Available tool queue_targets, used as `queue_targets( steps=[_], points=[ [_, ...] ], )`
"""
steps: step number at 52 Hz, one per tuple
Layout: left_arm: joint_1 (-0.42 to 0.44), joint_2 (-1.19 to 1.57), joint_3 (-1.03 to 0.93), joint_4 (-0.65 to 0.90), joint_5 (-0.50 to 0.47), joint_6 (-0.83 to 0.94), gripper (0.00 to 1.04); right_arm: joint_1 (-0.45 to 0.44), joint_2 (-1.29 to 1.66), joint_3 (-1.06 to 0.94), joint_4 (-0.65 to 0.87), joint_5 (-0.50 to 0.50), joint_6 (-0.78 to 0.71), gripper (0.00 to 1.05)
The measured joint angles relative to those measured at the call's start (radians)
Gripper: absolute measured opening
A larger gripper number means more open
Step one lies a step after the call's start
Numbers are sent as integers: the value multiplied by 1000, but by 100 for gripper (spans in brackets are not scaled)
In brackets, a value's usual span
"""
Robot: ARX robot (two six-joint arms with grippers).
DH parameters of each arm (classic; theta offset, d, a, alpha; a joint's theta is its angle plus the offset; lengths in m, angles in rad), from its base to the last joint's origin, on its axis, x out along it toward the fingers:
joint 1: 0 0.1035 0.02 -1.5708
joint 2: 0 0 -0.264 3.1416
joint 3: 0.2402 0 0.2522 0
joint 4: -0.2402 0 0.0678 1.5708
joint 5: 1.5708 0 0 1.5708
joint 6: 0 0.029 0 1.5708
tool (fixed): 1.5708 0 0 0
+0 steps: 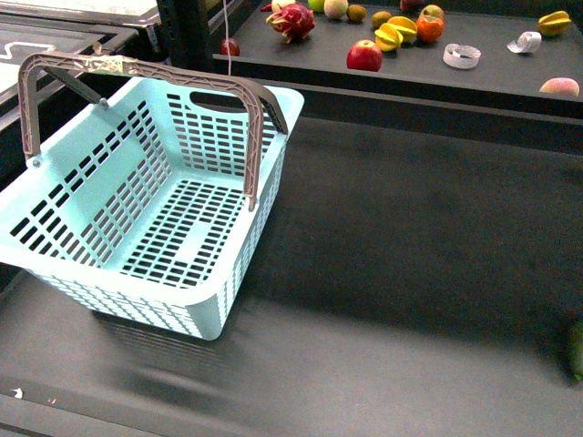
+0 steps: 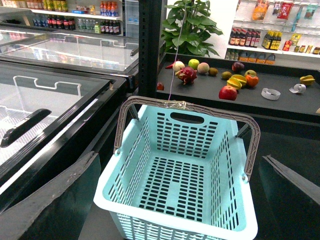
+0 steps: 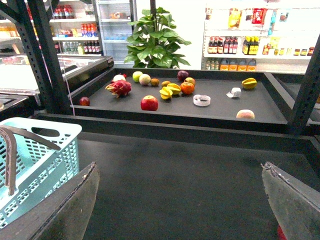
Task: Pick mango with right arm and hold basket with left
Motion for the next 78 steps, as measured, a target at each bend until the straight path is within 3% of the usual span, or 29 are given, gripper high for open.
queue_targets(
  steps=[43, 46, 49, 51, 53, 66, 78],
  points=[
    [0, 0, 0, 0, 0, 0, 99, 0, 0, 0, 0, 0, 0, 97],
    [-60, 39, 0, 45, -169, -50, 99, 0, 0, 0, 0, 0, 0, 97],
    [-145, 129, 0, 139, -422, -134, 99, 0, 0, 0, 0, 2, 0, 97],
    [-187, 228, 1, 195, -533, -198, 99, 0, 0, 0, 0, 0, 0, 97],
    [-203, 357, 2, 252, -575, -252, 99, 0, 0, 0, 0, 0, 0, 97],
    [-209, 966, 140, 554, -520, -422, 99, 0, 0, 0, 0, 0, 0, 97],
    [-214, 1359, 329, 652, -439, -557, 99, 0, 0, 0, 0, 0, 0, 97]
  ],
)
